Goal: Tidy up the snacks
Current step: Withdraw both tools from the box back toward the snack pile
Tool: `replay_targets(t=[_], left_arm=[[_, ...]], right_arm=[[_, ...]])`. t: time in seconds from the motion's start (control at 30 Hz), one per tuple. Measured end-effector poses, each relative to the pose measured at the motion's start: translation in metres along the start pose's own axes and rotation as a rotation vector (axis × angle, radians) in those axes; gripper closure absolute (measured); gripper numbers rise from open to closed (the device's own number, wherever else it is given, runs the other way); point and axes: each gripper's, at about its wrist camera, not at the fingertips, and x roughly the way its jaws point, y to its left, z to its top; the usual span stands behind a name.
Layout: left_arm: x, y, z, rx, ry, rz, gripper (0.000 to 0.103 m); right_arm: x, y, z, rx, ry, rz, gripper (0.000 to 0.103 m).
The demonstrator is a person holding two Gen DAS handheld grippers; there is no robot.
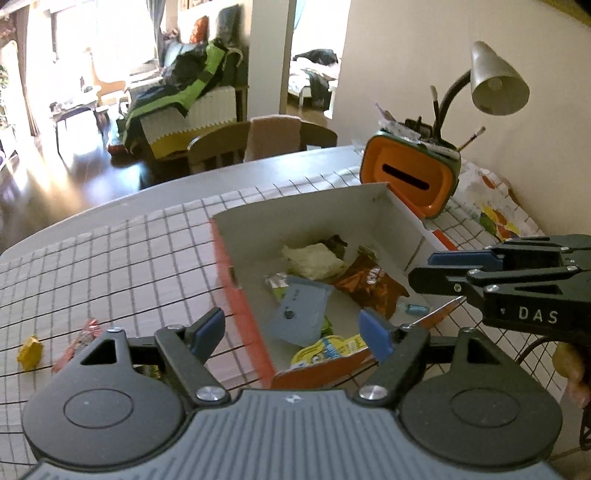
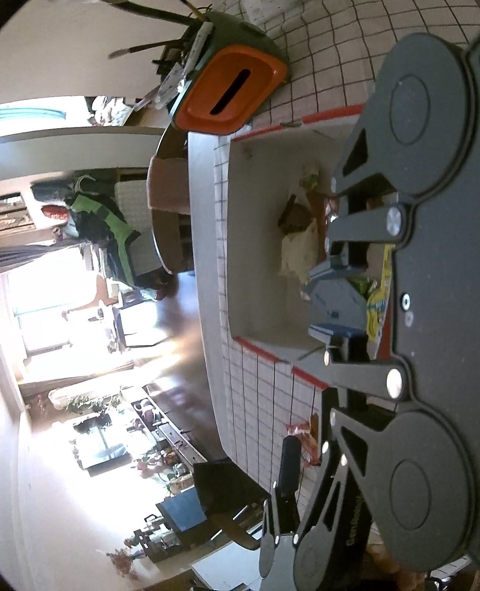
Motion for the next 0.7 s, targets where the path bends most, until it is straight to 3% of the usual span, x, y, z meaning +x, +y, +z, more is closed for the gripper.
replay_targets(t=[0.07,0.13,0.17,0.53,0.7], left_arm=[[-0.007,0.006,-0.005,0.001,-0.009,0.009,0.023],[-0.014,0.013,-0.011,0.005,-0.014,0.023,0.023],[-0.018,0.017,-0.014,0.006,-0.017,0.022,0.023],[-0.057,0.074,-0.049,-0.036,-0.045,0.03,0.014],[-0.07,0.104,-0.066,-0.022,-0.053,0.049,0.011]], right_arm=[[-0.001,0.01,-0.001,-0.007,-0.005,0.012,0.059],[-0.002,0.021,-0.002,-0.014,-0.017,0.016,0.03],[-0.003,0.026,-0.003,-0.016,-0.025,0.023,0.026],[0.012,0.084,-0.01,-0.057,-0.012,0.083,0.003],[0.021,0.107,-0.012,-0.073,-0.013,0.111,0.0]])
